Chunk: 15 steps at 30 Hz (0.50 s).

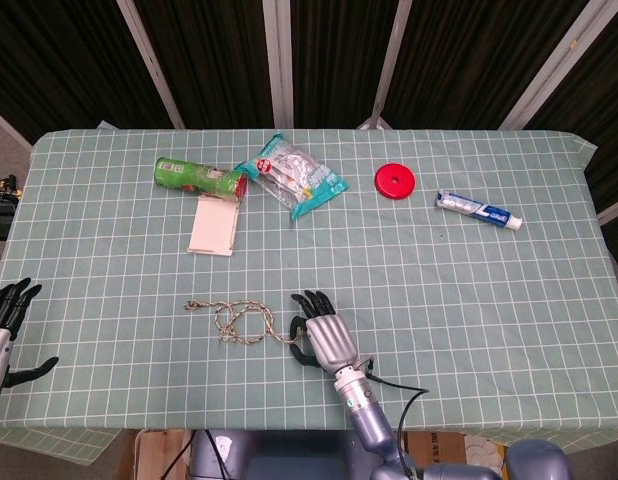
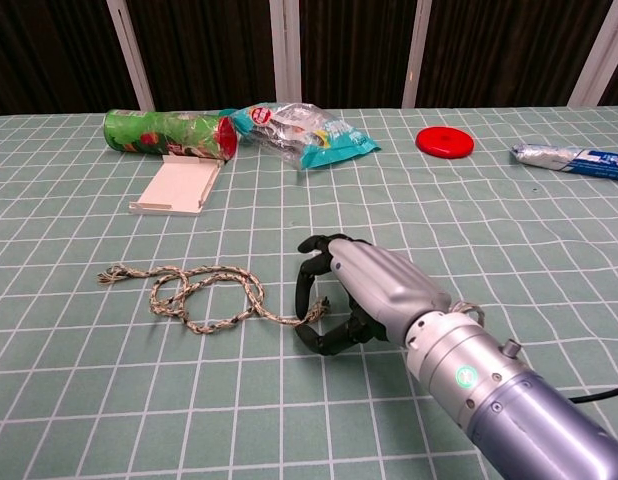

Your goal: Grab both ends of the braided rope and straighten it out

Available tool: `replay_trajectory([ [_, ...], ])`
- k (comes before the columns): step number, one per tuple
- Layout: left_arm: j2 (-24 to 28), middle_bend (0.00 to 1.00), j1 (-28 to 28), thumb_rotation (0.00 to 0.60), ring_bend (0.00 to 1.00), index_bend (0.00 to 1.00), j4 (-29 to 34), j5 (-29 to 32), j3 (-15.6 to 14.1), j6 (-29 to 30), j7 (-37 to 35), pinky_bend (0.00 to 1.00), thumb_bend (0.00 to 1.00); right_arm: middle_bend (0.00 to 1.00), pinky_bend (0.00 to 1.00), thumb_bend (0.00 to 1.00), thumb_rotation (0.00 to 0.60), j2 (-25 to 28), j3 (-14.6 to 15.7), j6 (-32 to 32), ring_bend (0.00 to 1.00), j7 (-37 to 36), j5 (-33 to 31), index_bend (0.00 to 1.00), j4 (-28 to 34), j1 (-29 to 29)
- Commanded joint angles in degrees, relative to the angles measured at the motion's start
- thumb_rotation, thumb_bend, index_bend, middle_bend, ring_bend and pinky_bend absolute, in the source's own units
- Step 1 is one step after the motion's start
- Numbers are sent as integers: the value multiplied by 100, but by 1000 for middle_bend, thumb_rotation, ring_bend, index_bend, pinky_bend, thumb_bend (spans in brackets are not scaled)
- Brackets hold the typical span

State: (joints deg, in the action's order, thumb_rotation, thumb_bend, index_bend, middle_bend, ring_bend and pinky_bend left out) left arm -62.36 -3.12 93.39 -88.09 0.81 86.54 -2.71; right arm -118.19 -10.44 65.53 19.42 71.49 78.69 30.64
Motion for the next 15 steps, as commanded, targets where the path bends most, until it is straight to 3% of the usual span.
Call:
replay_trajectory([
  [1,2,0,0,600,0,78,0,4,0,-1,-7,0,129,154,0,400,600,-34,-9,2,0,-7,-9,572,-52,2],
  [8,6,0,-1,600,0,78,13,0,-1,-2,-22,0,129,181,0,402,600,-144,-18,-7,0,-46,25,577,-218,34],
  [15,12,0,-4,600,0,78,35,1,-8,-14,-14,0,129,219,0,489,600,-136,-13,32,0,-76,110,642,-177,39],
])
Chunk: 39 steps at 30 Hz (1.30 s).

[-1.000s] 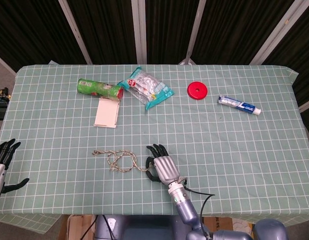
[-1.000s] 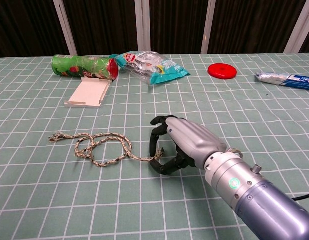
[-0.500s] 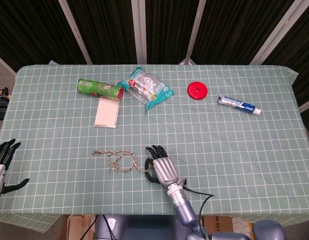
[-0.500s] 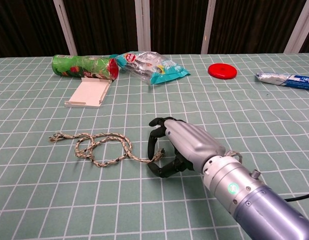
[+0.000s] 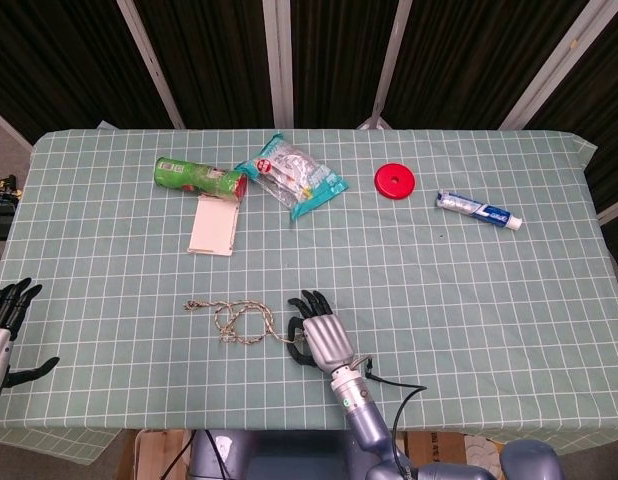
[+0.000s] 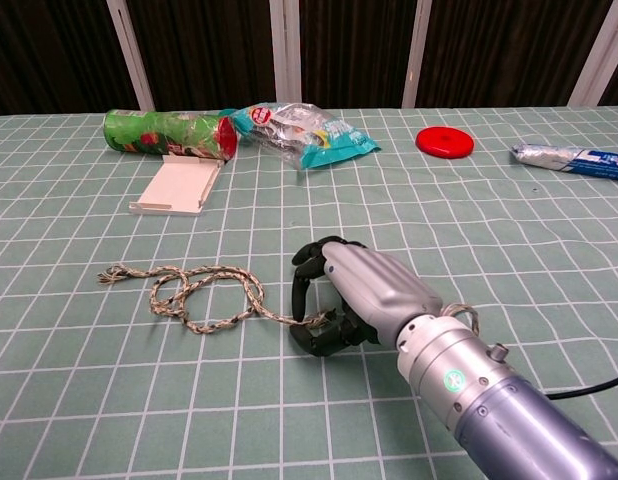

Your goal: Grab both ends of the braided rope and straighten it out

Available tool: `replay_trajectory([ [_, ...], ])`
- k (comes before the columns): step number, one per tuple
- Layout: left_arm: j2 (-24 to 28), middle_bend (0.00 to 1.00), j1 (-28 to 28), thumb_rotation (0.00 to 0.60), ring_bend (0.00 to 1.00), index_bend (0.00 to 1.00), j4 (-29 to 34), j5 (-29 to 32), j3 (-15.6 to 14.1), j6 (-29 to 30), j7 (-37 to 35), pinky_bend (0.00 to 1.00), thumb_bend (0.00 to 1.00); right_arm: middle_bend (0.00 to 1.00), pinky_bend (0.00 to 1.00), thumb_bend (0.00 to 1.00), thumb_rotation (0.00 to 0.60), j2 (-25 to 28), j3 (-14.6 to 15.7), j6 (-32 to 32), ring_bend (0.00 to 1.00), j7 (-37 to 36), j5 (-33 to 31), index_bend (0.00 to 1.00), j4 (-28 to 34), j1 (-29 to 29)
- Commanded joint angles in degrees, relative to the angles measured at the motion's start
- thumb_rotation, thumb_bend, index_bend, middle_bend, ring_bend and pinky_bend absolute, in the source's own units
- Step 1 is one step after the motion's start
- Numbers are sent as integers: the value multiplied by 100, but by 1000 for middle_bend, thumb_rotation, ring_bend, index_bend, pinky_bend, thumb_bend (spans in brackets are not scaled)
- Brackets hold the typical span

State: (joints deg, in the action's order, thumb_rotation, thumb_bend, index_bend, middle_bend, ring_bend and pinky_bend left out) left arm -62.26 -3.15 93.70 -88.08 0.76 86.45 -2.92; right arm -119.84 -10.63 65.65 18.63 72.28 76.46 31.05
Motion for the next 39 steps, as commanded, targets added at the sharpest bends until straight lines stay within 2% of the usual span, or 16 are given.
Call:
replay_trajectory([
  [1,4,0,-5,600,0,78,11,0,-5,-14,16,0,130,219,0,491,600,53,6,30,0,11,45,645,91,-4],
  [9,91,0,-170,600,0,79,335,-75,22,-200,244,0,137,225,0,491,600,470,-102,103,0,236,83,650,741,-8],
  [11,121,0,-296,600,0,86,510,-117,79,-306,398,0,158,225,0,492,600,609,-110,113,0,315,78,650,923,-18],
  [12,52,0,-543,600,0,103,664,-244,195,-488,641,0,168,225,0,492,600,714,-96,137,0,340,48,650,1069,-61],
  [17,-342,7,-1100,600,0,250,1080,341,571,-1173,1680,0,244,225,0,491,600,1015,16,159,0,480,-37,650,1496,-157],
  [20,-644,58,-1368,600,0,328,1106,707,746,-1432,2231,0,310,225,0,491,600,1113,33,184,0,507,-71,650,1654,-187],
  [21,-863,72,-1548,600,0,345,1065,979,849,-1626,2523,0,324,225,0,492,600,1177,36,208,0,513,-78,650,1750,-206],
  [26,-1398,101,-1899,600,0,395,880,1705,1050,-1813,3329,0,358,225,0,493,600,1365,30,247,0,558,-90,650,1953,-226],
  [35,-2169,117,-2386,600,0,449,444,2875,1200,-2065,4017,0,377,225,0,494,600,1628,24,300,0,515,-146,650,2128,-269],
  [39,-2448,118,-2560,600,0,470,300,3136,1192,-2096,4116,0,388,225,0,494,600,1670,36,315,0,484,-148,650,2147,-270],
])
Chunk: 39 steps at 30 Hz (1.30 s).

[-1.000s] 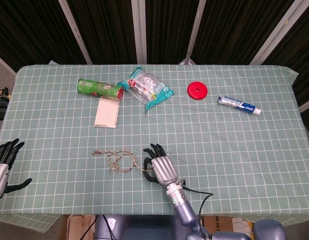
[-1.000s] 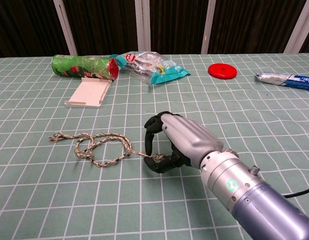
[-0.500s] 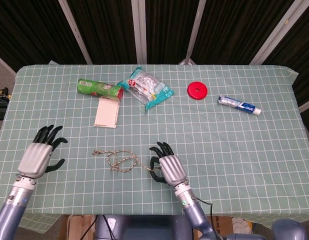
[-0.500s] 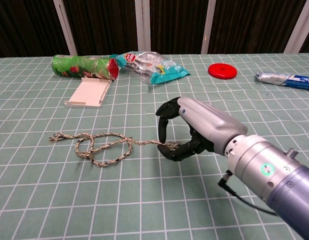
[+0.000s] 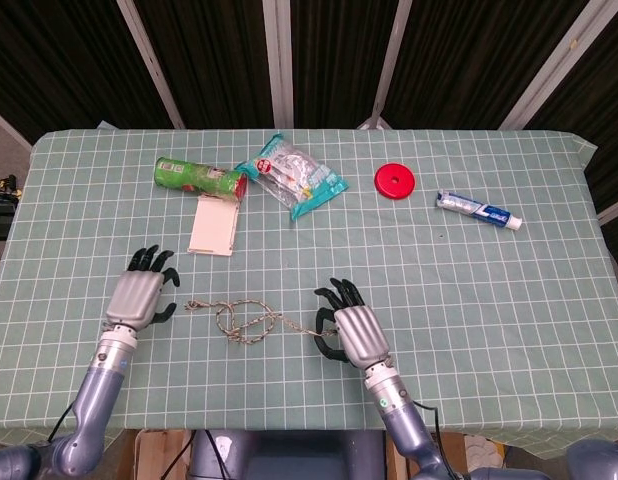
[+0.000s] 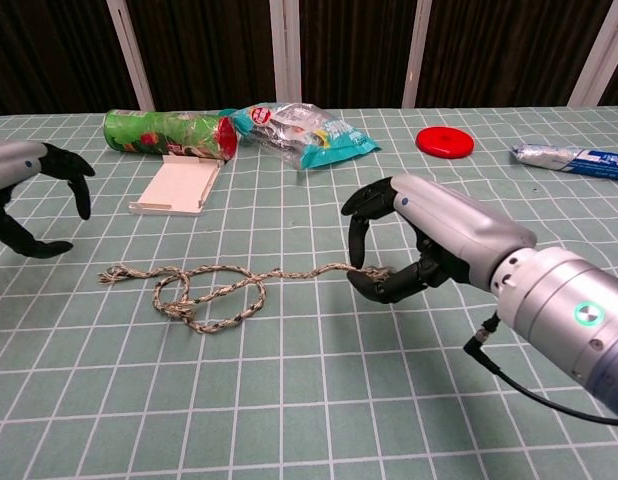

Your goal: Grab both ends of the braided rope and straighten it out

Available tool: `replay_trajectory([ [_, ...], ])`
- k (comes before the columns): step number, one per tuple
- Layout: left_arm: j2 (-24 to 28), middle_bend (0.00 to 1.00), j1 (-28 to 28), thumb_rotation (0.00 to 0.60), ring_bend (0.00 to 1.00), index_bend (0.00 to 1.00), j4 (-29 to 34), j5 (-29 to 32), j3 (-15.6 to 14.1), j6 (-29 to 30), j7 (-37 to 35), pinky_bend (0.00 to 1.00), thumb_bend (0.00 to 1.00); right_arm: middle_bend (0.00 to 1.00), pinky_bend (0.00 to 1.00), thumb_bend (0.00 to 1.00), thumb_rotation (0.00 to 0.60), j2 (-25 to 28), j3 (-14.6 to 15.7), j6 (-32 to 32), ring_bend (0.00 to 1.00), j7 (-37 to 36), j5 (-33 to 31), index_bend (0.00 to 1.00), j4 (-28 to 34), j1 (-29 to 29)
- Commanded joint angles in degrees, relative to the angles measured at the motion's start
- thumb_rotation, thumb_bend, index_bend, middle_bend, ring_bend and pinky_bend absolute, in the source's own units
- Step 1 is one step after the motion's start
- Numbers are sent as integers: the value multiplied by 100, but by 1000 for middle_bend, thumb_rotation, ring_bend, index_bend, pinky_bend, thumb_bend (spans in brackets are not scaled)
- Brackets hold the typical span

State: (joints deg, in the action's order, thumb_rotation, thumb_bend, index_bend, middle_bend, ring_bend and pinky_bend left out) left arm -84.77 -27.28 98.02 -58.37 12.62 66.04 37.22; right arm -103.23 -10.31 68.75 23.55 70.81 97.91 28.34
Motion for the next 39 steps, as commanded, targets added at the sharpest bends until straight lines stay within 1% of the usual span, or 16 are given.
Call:
replay_trajectory([
  [1,-246,119,-176,600,0,474,-159,199,-6,-52,126,0,389,225,0,494,600,13,7,9,0,-12,1,650,-1,2],
  [10,-574,126,-360,600,0,492,-302,458,-92,7,259,0,392,225,0,494,600,16,40,27,0,-23,-6,650,-19,12],
  [21,-1022,128,-612,600,0,521,-732,688,-117,35,341,0,421,225,0,497,600,34,59,48,0,-19,-32,650,-57,21],
  [31,-1271,130,-749,600,0,534,-934,847,-141,74,386,0,451,225,0,497,600,61,63,43,0,-84,-47,650,-127,26],
  [39,-1378,141,-769,600,0,570,-1039,898,-209,115,339,0,493,225,0,497,600,94,87,57,0,-111,-29,650,-122,19],
])
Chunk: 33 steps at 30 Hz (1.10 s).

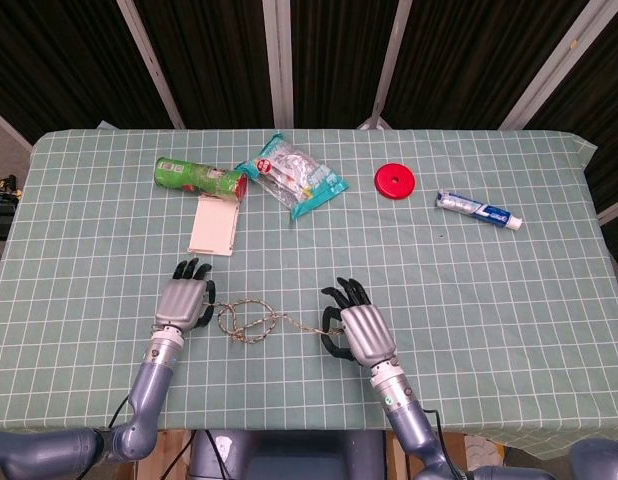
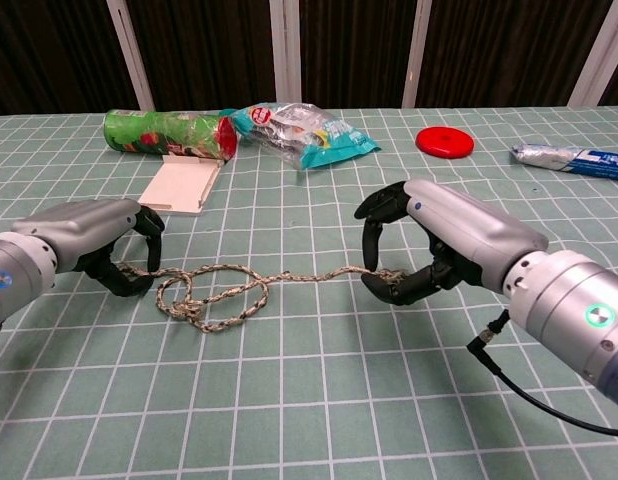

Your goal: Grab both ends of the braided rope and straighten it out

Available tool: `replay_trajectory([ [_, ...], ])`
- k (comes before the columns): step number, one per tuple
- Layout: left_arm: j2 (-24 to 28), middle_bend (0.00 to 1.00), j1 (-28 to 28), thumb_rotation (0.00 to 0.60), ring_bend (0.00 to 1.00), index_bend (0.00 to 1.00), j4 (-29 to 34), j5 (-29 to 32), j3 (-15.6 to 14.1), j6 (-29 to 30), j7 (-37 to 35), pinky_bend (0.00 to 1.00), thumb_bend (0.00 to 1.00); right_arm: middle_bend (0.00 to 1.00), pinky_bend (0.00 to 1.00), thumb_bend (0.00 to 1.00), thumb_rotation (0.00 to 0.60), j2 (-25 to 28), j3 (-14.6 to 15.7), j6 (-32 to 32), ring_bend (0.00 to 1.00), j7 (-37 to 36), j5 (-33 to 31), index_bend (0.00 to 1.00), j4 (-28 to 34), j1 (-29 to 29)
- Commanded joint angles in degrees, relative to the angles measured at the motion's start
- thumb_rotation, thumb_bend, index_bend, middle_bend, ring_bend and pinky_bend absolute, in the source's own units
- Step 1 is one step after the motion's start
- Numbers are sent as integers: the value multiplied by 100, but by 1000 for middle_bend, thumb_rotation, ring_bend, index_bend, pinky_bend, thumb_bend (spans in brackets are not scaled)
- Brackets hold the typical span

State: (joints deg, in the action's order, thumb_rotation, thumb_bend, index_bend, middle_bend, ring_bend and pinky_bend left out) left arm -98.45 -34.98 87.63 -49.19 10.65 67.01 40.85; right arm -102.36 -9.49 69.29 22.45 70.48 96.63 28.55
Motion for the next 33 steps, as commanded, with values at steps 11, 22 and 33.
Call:
replay_trajectory([
  [11,298,150,56,600,0,586,331,-363,-61,251,-155,0,520,225,0,498,600,123,5,72,0,37,24,650,103,-29],
  [22,1733,147,596,600,0,586,1287,-961,-227,635,-891,0,519,225,0,497,600,1130,-173,329,0,-207,30,650,249,-289],
  [33,3008,147,1478,600,0,586,1550,-1610,-705,991,-2189,0,518,225,0,498,600,2353,-173,615,0,-1064,-115,650,-2,-914],
])
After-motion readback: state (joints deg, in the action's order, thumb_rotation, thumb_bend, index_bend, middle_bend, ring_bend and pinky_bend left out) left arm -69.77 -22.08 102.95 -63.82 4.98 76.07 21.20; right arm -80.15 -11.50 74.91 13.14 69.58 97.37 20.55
